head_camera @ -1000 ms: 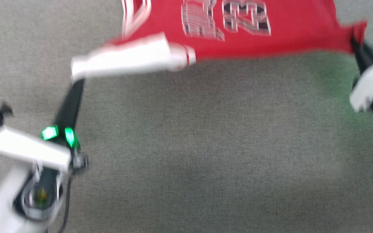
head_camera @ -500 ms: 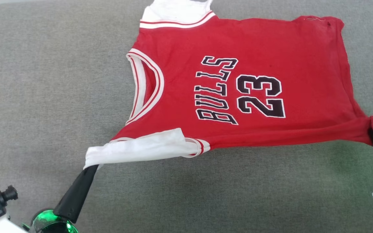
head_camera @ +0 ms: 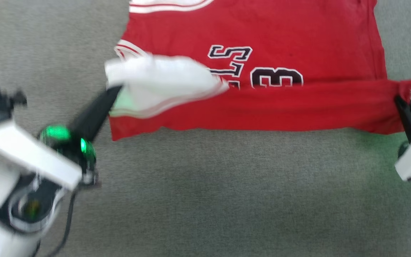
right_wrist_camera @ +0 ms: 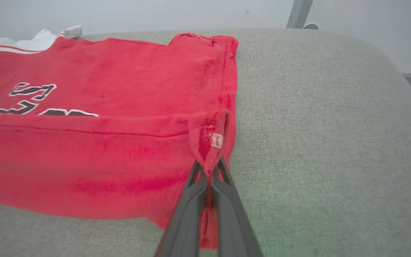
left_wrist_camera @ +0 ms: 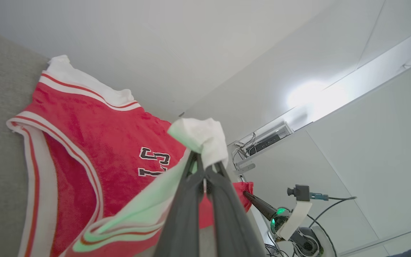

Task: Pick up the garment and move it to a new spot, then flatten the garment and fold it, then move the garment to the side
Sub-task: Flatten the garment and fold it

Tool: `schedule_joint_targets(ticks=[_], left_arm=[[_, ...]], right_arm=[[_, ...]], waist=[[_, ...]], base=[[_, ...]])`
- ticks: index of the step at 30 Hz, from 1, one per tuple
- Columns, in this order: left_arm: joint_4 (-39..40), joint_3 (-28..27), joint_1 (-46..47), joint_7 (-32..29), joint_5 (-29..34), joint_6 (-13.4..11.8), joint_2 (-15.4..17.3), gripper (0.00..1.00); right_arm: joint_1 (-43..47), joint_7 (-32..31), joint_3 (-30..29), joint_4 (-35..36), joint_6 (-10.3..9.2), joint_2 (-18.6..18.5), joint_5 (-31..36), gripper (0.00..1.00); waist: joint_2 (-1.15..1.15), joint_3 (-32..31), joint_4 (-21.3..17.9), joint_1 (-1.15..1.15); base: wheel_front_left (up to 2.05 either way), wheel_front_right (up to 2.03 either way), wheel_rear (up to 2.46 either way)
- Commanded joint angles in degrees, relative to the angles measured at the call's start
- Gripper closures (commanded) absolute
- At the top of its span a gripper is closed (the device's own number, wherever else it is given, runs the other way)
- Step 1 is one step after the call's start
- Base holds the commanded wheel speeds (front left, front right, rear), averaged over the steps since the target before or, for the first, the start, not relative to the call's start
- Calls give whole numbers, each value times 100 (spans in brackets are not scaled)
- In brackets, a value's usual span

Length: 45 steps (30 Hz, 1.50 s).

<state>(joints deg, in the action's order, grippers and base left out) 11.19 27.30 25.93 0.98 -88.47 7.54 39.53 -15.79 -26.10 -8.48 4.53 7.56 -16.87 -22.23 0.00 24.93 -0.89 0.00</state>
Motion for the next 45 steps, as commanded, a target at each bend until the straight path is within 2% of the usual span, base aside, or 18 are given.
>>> schedule_joint_targets(ticks=[1, 9, 18, 19, 20, 21, 22, 23, 29, 34, 38, 45], left_arm=[[-197, 19, 237, -112, -34, -14, -48, 100], [-1811, 288, 1285, -532, 132, -14, -309, 100], [-2556, 689, 1574, -502, 449, -14, -292, 100], [-2589, 762, 1600, -478, 545, -14, -260, 78], [-2615, 820, 1623, -415, 615, -14, -220, 36], [-2637, 879, 1644, -369, 655, -14, -185, 0], [-2635, 980, 1666, -324, 807, -14, -121, 0], [-2623, 1076, 1678, -281, 927, -14, -50, 0], [-2335, 1611, 1890, -366, 1430, -14, 561, 0], [-2029, 2176, 2047, -1387, 1659, -14, 1102, 0], [-1917, 2434, 2146, -2120, 1532, -174, 1128, 0], [-2375, 2597, 2307, -2673, 1450, -385, 940, 0]], right_arm=[[-139, 56, 48, -114, -15, 2, 28, 100], [-868, 281, 303, -930, -15, 65, 138, 100], [-1153, 555, 519, -1441, -15, 126, 181, 100], [-1161, 579, 548, -1497, -15, 121, 173, 100], [-1167, 612, 583, -1540, -15, 109, 173, 75], [-1168, 656, 586, -1578, -15, 94, 182, 52], [-1164, 695, 589, -1630, -15, 85, 191, 38], [-1153, 727, 602, -1674, -15, 86, 198, 0], [-1039, 909, 560, -1751, -15, 44, 227, 0], [-917, 922, 529, -1698, -14, 26, 205, 0], [-857, 927, 528, -1635, -15, 54, 191, 0], [-905, 953, 570, -1517, -14, 136, 175, 0]], waist=[[0, 126, -93, 0], [0, 372, -264, 0], [0, 381, -313, 0], [0, 353, -304, 0], [0, 318, -296, 0], [0, 280, -283, 0], [0, 230, -268, 0], [0, 180, -254, 0], [0, -140, -154, 0], [0, -332, -111, 0], [0, -339, -157, 0], [0, -152, -390, 0]], base=[[0, 0, 0], [0, 0, 0], [0, 0, 0], [0, 0, 0], [0, 0, 0], [0, 0, 0], [0, 0, 0], [0, 0, 0], [0, 0, 0], [0, 0, 0], [0, 0, 0], [0, 0, 0]])
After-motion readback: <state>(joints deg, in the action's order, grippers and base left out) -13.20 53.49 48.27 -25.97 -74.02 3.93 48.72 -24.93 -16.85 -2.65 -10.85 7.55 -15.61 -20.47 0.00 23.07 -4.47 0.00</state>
